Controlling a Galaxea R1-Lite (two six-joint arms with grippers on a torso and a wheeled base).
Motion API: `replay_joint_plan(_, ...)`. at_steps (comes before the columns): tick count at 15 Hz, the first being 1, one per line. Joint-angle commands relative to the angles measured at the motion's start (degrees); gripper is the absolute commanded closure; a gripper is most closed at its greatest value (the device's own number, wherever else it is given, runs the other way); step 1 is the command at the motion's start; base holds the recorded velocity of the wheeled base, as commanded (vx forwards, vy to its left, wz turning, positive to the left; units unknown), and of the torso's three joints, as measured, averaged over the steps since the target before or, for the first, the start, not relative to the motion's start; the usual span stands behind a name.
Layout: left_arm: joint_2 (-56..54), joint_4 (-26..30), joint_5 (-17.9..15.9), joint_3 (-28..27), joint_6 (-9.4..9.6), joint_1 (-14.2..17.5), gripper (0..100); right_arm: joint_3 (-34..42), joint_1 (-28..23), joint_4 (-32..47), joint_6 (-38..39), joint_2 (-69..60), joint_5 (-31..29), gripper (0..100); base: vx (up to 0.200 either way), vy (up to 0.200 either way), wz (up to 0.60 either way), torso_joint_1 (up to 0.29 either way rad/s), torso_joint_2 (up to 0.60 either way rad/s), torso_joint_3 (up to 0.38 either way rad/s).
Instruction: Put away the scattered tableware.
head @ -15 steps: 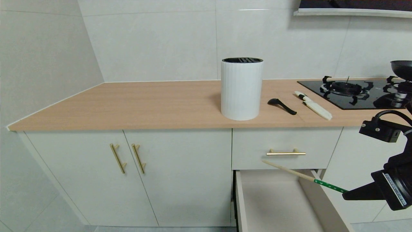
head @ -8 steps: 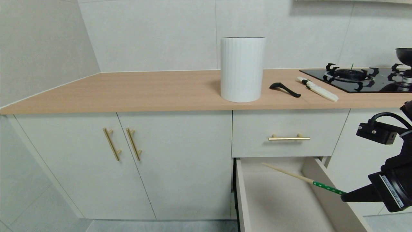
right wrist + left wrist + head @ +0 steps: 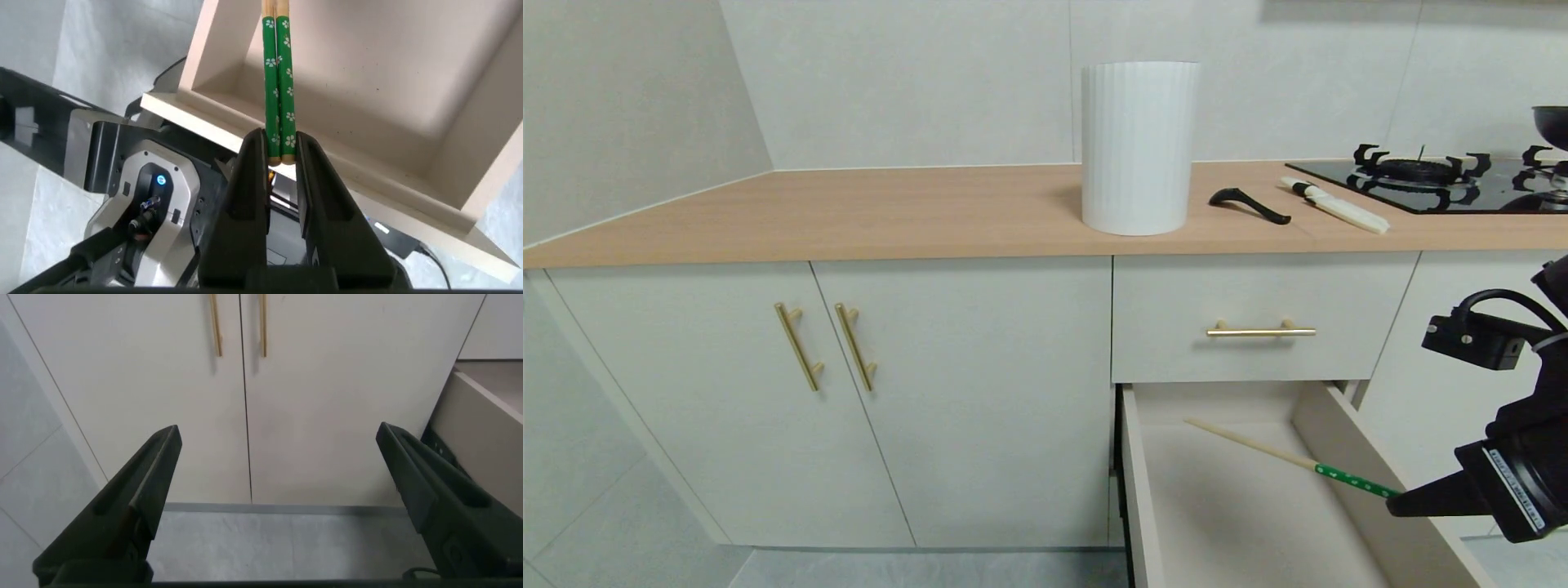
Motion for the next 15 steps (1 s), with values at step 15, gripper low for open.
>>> replay_joint_plan(15,-0.02,-0.01,0.04,0.0,-0.02,0.07,0,0.41,0.38,-22.64,13.63,36.49,-6.25,100,0.0,0.0,0.0,0.0,0.0,0.0)
